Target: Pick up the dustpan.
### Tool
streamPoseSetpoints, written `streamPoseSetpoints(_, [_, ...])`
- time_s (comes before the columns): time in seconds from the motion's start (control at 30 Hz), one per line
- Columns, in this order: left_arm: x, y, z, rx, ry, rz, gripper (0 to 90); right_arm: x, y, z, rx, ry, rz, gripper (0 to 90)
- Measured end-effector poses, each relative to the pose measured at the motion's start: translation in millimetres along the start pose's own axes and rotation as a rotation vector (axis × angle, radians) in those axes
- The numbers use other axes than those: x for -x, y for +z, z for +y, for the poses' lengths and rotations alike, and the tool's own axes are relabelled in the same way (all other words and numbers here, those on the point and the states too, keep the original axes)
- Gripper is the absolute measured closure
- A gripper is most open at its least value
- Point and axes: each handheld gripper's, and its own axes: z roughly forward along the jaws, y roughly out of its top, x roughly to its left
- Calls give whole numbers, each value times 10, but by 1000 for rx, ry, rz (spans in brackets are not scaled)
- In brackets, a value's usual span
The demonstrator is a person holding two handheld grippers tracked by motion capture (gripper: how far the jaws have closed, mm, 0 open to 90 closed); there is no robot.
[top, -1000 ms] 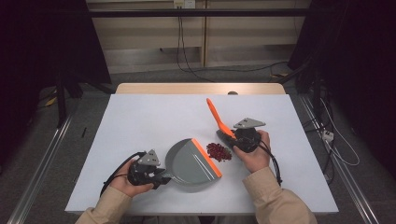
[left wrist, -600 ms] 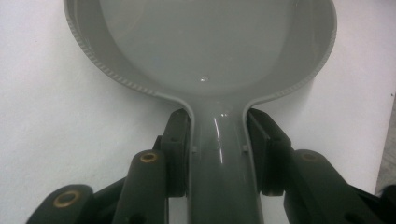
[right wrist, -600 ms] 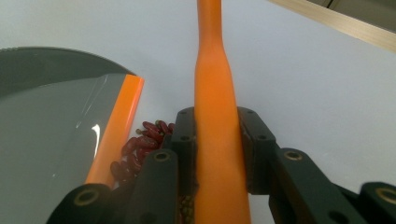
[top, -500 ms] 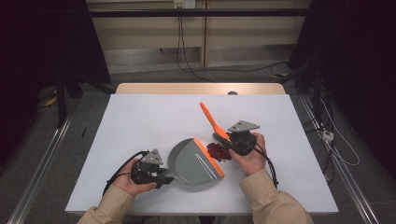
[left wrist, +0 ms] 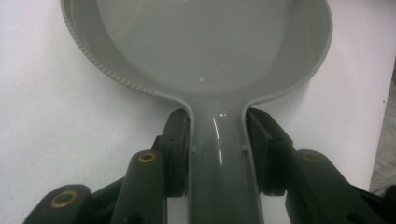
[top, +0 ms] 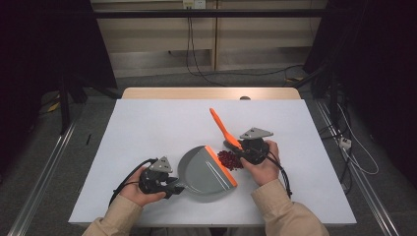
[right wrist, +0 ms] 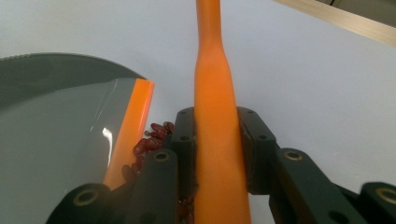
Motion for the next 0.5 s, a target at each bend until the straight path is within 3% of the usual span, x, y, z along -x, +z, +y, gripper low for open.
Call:
streamPoseSetpoints(0.3, [18, -40, -37, -5, 4, 6, 574, -6, -5, 0, -2, -2, -2, 714])
streamPoseSetpoints(0.5, [15, -70, -33, -2, -2, 12, 623, -18, 1, 5, -4, 4, -2, 714])
